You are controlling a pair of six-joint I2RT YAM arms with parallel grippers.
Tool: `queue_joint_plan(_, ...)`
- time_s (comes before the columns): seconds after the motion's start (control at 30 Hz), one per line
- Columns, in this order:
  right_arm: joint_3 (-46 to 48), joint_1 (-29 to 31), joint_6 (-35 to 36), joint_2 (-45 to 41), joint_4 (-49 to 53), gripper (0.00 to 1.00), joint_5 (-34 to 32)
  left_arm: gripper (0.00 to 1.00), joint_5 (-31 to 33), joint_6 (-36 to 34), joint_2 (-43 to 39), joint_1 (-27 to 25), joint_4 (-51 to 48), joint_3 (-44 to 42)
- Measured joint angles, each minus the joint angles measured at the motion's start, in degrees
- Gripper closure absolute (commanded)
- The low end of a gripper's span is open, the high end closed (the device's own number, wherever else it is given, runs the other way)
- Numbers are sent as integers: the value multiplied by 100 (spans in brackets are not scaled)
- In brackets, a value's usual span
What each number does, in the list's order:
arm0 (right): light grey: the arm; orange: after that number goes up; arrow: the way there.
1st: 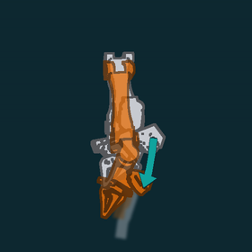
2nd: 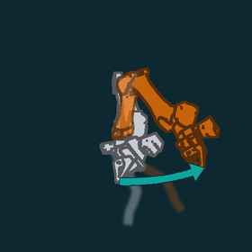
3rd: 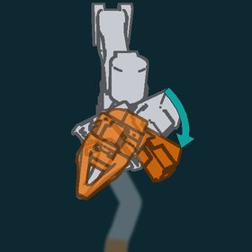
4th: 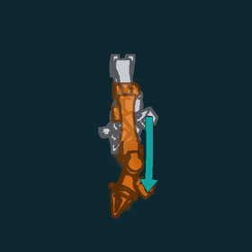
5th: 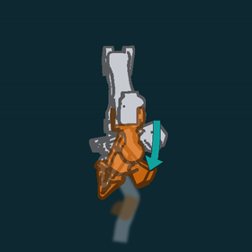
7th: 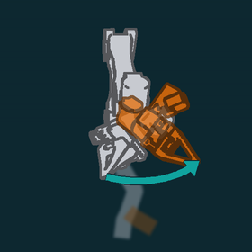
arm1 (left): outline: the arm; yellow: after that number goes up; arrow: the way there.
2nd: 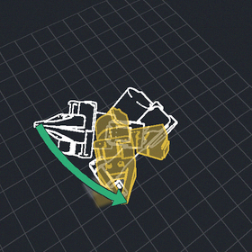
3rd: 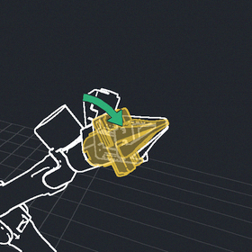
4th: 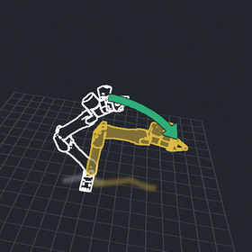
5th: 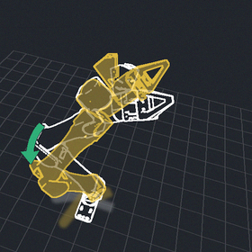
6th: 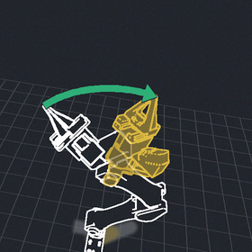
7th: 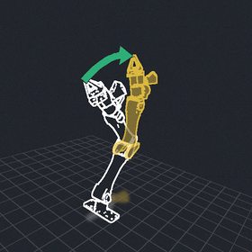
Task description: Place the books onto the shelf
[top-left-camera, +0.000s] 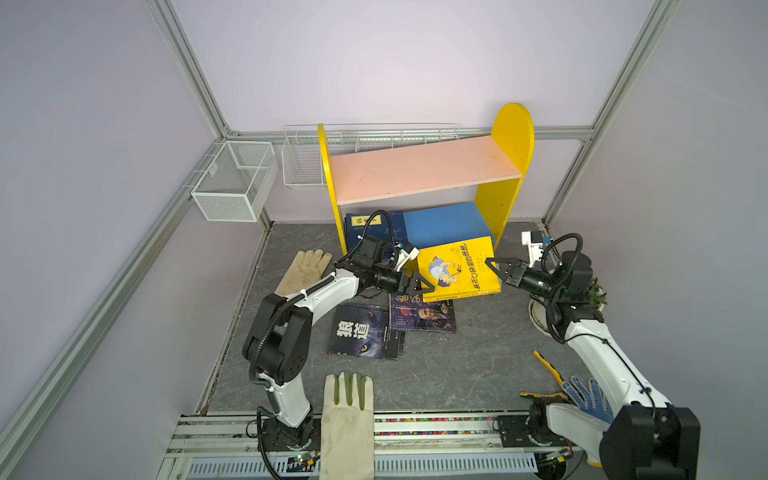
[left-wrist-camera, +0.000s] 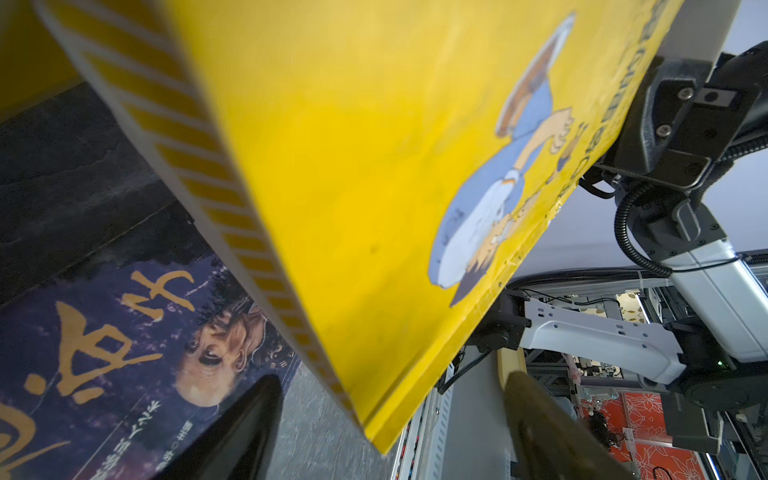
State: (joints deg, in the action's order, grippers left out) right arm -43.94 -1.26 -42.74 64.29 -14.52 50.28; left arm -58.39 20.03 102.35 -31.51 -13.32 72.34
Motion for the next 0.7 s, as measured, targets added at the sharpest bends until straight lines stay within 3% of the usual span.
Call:
queue_joint_plan(0.27,-151,-68,-2,-2,-11,93,9,14,11,227,0,-2,326,-2)
queue_joint_plan(0.4,-168,-90,387,-83,525,93,-122,14,52,232,0,-2,343,-2)
queue_joint_plan(0.7,52,-92,1351,188,1864,92,-1606,15,616,-400,199,-260,-614,466)
